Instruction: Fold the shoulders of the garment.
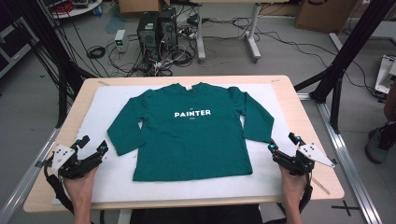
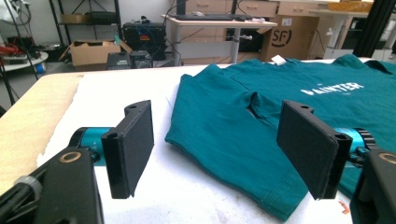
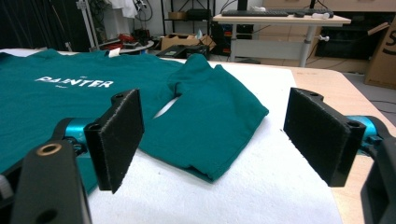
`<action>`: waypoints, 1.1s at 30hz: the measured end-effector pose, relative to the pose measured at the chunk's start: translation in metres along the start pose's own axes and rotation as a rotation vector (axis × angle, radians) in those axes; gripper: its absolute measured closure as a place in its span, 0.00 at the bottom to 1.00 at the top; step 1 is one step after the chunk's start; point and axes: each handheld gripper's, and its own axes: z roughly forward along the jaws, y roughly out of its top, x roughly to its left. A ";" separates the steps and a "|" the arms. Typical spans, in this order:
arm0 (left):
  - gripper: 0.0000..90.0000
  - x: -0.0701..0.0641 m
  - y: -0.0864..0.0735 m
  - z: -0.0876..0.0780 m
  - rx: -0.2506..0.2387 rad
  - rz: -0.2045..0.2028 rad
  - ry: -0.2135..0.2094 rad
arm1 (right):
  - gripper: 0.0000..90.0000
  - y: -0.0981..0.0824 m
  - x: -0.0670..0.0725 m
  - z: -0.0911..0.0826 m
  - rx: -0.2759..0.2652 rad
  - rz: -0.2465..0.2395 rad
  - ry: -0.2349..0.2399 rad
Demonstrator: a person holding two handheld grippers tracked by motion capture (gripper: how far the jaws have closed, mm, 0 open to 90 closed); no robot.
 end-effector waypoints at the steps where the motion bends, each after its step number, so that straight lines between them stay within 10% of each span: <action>1: 0.30 0.000 0.000 0.000 0.001 -0.008 0.000 | 0.23 0.000 0.000 0.000 0.000 0.000 0.000; 12: 0.38 -0.004 0.017 -0.001 0.037 0.032 -0.101 | 0.23 0.000 0.001 0.001 0.007 -0.009 -0.003; 17: 0.39 -0.007 0.028 0.006 0.145 0.013 -0.176 | 0.23 0.000 0.001 0.001 0.009 -0.008 -0.004; 33: 0.60 -0.035 0.032 0.059 0.577 0.159 -0.264 | 0.23 0.000 0.002 0.001 0.008 -0.015 -0.016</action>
